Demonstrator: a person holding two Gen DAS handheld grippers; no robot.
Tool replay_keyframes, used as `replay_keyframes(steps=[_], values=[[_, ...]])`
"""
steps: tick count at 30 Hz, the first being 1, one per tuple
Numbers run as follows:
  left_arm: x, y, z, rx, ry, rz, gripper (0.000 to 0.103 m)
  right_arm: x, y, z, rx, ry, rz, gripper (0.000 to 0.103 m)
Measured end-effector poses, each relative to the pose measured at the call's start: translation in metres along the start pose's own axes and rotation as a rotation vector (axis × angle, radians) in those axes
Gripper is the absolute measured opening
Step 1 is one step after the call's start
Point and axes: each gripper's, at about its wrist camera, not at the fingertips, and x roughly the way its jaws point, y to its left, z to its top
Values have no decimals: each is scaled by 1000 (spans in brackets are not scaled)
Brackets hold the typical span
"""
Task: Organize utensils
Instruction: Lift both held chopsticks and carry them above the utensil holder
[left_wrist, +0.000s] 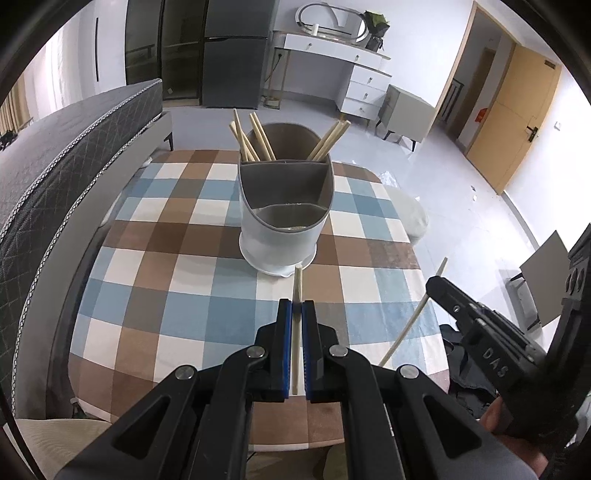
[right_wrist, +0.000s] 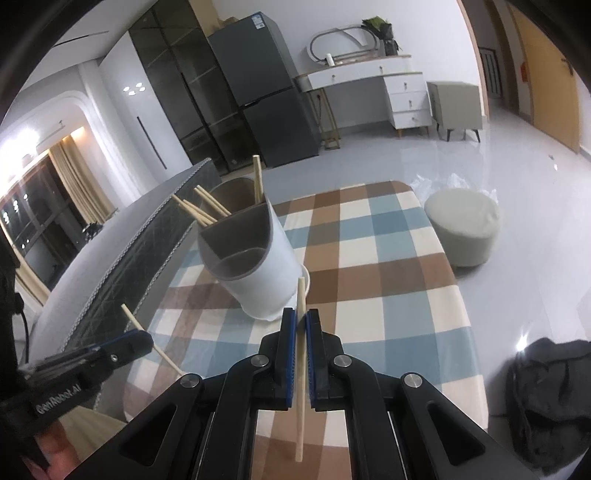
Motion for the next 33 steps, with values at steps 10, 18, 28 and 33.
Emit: replay_keyframes(steps=[10, 18, 28, 33], values=[[-23, 2, 11, -12, -36, -58, 1, -5, 12, -8, -14, -24, 4, 5], [-31, 4, 28, -31, -53, -97, 1, -5, 15, 3, -18, -42, 7, 5], [-41, 12, 60, -55, -94, -142, 1, -16, 36, 45, -116, -117, 11, 5], [-46, 19, 82, -79, -126, -168, 1, -22, 54, 85, -174, -172, 44, 5]])
